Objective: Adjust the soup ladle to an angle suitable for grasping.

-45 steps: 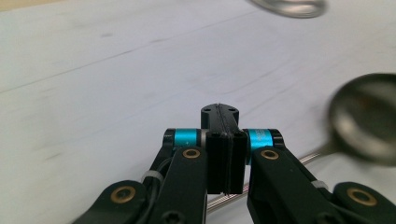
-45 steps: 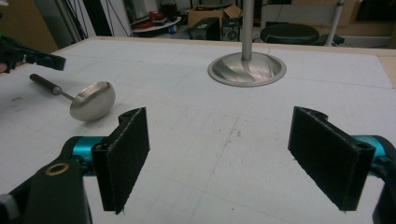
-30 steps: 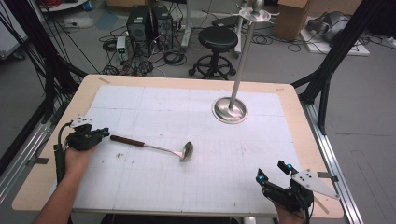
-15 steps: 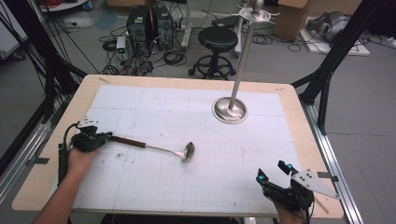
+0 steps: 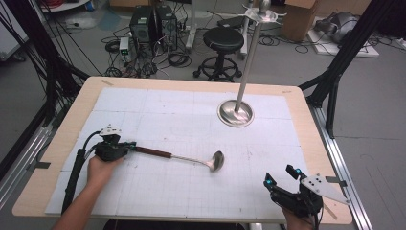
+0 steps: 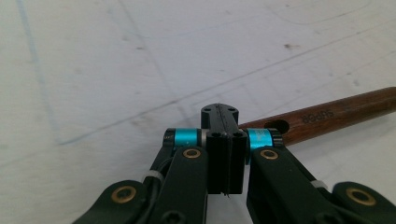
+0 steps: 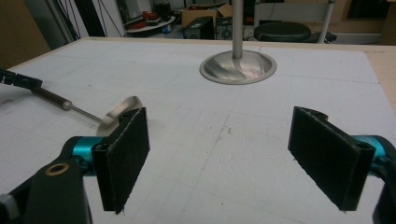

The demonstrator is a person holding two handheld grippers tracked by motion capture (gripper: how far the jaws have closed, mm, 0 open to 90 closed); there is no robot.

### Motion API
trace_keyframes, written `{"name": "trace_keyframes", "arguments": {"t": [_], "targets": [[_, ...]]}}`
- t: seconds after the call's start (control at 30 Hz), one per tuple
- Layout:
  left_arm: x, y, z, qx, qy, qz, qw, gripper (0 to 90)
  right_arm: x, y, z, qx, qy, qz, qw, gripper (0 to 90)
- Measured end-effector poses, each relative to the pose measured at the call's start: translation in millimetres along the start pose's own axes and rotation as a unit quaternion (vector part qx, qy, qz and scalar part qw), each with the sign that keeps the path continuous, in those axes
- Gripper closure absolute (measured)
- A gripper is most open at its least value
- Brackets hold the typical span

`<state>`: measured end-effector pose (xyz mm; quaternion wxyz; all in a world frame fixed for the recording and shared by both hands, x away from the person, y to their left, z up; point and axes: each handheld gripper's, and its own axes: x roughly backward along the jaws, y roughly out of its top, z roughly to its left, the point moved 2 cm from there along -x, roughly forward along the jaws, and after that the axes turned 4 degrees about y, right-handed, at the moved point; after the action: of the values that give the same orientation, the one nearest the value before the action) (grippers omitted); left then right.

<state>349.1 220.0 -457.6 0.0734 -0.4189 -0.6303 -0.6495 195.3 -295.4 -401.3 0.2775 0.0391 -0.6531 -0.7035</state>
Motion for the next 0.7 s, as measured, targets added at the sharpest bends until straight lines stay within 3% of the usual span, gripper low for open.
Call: {"name": "trace_keyframes", "arguments": {"t": [0.1, 0.4, 0.47, 0.57, 0.63, 0.7], "targets": [[-1.8, 1.1, -12.6, 0.005, -0.004, 0.002, 1.0, 89.6, -0.2, -0.2, 0.0, -0.001, 0.0, 0.002, 1.0, 19.2], [-12.8, 3.3, -41.0, -0.011, 0.0, 0.015, 0.9998, 89.6, -1.0, -0.2, -0.8, -0.004, 0.001, 0.001, 1.0, 19.1], [-15.9, 4.9, -46.9, -0.005, -0.01, 0.015, 0.9998, 89.6, -0.9, -0.2, -1.4, -0.002, 0.001, 0.0, 1.0, 19.2], [-20.3, 7.0, -57.7, -0.016, -0.016, 0.022, 0.9995, 89.6, -1.3, -0.3, -1.6, -0.002, 0.001, 0.0, 1.0, 19.2], [-24.7, 9.2, -67.9, -0.019, -0.031, 0.022, 0.9991, 89.6, -1.2, -0.3, -1.6, -0.001, 0.001, 0.001, 1.0, 19.2], [-27.4, 11.8, -75.7, -0.025, -0.03, 0.018, 0.9991, 89.6, -1.3, -0.3, -1.6, -0.002, 0.001, 0.001, 1.0, 19.2]]}}
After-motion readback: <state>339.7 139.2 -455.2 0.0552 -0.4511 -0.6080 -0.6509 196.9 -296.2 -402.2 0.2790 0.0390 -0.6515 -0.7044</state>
